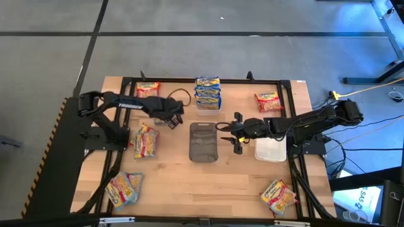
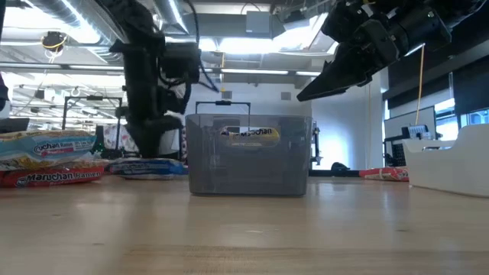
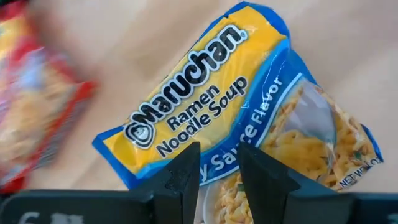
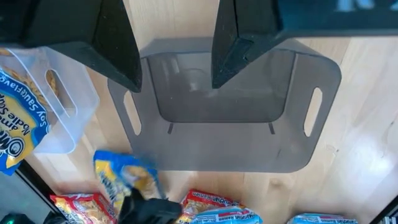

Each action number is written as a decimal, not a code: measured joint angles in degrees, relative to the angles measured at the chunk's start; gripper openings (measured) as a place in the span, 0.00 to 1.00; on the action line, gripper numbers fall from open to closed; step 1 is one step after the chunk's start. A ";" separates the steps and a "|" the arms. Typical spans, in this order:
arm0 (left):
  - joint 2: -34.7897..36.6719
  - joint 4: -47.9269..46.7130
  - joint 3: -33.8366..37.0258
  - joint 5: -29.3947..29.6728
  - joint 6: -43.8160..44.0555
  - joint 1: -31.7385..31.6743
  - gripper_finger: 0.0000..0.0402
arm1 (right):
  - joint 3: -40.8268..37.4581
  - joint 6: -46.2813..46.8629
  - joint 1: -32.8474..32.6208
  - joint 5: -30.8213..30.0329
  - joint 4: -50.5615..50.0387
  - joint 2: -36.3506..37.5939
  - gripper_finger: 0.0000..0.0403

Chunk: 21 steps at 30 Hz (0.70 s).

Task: Sort Maruchan noodles
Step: Put the blue noodle pack into the transparent bin

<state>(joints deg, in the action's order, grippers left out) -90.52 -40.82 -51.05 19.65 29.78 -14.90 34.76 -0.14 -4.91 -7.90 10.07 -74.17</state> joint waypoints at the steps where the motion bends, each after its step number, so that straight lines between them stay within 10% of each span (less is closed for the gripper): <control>1: 0.00 1.12 -0.02 -0.81 0.02 1.20 0.27 | 0.00 0.00 0.00 0.00 0.02 -0.01 0.41; 21: -0.11 3.26 0.09 -9.97 14.73 18.60 0.27 | 0.02 -0.11 0.00 0.00 0.18 -0.02 0.41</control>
<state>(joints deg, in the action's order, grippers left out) -90.63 -37.56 -50.96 9.69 44.51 3.71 34.78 -0.25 -4.91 -7.90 10.25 -74.19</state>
